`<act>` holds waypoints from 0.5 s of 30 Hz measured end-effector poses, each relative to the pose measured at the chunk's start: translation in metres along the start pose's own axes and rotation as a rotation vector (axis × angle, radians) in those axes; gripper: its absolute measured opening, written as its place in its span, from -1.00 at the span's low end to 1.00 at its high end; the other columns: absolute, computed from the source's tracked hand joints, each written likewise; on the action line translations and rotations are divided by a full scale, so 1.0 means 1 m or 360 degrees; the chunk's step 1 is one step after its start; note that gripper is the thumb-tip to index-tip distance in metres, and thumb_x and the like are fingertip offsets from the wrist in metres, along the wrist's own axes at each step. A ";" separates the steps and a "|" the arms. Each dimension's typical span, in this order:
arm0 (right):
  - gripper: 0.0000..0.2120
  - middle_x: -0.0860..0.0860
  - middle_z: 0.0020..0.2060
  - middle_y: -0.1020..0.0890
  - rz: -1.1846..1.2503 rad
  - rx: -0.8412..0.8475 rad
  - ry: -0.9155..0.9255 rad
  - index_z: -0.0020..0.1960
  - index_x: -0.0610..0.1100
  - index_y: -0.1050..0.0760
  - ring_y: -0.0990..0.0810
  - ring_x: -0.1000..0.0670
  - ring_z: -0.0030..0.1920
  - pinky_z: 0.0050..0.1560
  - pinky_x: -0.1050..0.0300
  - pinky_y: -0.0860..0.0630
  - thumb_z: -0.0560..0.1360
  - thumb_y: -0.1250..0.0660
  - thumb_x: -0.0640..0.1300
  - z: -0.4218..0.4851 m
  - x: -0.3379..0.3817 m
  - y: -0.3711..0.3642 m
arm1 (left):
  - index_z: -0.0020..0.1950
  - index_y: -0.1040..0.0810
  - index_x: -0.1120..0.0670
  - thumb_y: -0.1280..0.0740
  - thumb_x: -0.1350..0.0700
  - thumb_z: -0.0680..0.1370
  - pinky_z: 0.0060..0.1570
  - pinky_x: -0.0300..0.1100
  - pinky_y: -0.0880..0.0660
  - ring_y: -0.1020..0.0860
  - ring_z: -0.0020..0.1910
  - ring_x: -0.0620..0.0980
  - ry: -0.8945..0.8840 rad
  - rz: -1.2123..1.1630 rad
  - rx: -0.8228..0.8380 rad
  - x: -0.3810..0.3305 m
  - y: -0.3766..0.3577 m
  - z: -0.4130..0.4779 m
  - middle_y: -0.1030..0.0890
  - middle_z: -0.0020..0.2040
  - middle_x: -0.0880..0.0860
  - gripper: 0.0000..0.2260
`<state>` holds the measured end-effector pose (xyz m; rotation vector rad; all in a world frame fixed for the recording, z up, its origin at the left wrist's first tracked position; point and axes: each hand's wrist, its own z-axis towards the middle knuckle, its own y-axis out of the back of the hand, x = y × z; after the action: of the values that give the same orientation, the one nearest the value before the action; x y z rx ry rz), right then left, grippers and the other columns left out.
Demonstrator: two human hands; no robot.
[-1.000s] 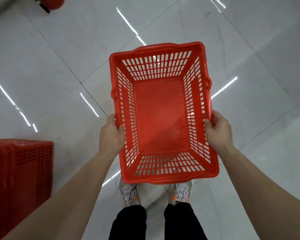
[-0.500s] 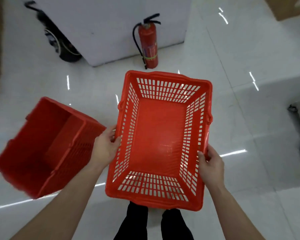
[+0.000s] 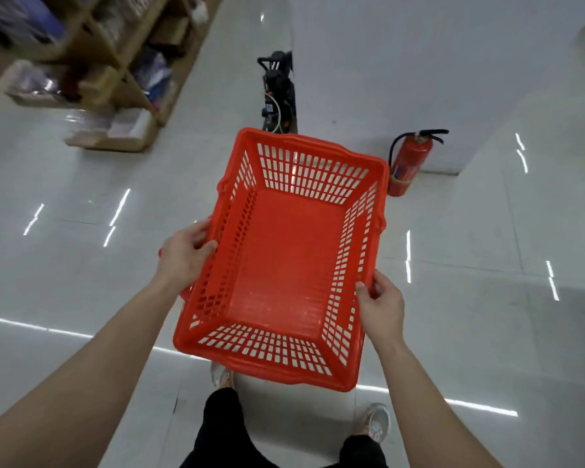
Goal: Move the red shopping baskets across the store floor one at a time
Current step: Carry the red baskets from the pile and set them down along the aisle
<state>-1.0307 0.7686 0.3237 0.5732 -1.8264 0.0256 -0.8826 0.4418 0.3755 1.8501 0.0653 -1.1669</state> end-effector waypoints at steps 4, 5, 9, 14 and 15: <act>-0.87 0.24 -0.10 -0.71 0.0020 -0.0040 -0.0044 0.05 0.18 -0.57 -0.72 0.13 -0.12 -0.07 0.03 -0.68 0.60 -0.34 -0.05 -0.013 0.022 -0.095 | 0.35 -0.51 -0.17 -0.39 0.14 0.57 -0.16 -0.35 -0.54 -0.62 -0.11 -0.34 -0.0015 -0.0005 0.0131 0.057 0.062 0.062 -0.67 -0.03 -0.24 -0.62; -0.88 0.23 -0.11 -0.71 0.0034 -0.0076 -0.0073 0.05 0.18 -0.58 -0.72 0.12 -0.13 -0.07 0.01 -0.68 0.60 -0.34 -0.05 -0.015 0.026 -0.119 | 0.35 -0.50 -0.18 -0.39 0.12 0.57 -0.13 -0.27 -0.56 -0.63 -0.09 -0.29 -0.0018 -0.0008 0.0176 0.071 0.074 0.081 -0.67 0.01 -0.21 -0.62; -0.88 0.17 -0.11 -0.73 0.0095 -0.0226 -0.0210 0.07 0.10 -0.61 -0.73 0.07 -0.13 -0.06 -0.09 -0.68 0.60 -0.34 -0.07 -0.015 0.034 -0.204 | 0.35 -0.49 -0.21 -0.39 0.07 0.56 -0.07 -0.21 -0.56 -0.61 -0.08 -0.28 -0.0058 0.0079 0.0272 0.116 0.104 0.149 -0.67 0.11 -0.16 -0.62; -0.84 0.16 -0.14 -0.73 0.0112 -0.0378 -0.0277 0.03 0.12 -0.62 -0.72 0.09 -0.13 -0.11 -0.03 -0.68 0.56 -0.38 -0.14 -0.002 0.022 -0.284 | 0.33 -0.55 -0.15 -0.39 0.12 0.56 0.04 -0.24 -0.49 -0.58 -0.06 -0.31 -0.0098 0.0064 0.0347 0.161 0.102 0.225 -0.65 0.09 -0.16 -0.64; -0.83 0.16 -0.14 -0.72 0.0108 -0.0407 -0.0298 0.03 0.13 -0.62 -0.72 0.09 -0.13 -0.10 -0.02 -0.68 0.55 -0.39 -0.14 0.003 0.016 -0.297 | 0.33 -0.56 -0.12 -0.39 0.13 0.56 0.09 -0.21 -0.48 -0.59 0.00 -0.24 -0.0085 0.0051 0.0357 0.171 0.098 0.238 -0.64 0.08 -0.16 -0.64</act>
<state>-0.9194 0.5007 0.2588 0.3419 -1.9921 -0.2200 -0.9059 0.1477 0.2832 2.0049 -0.1301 -1.2418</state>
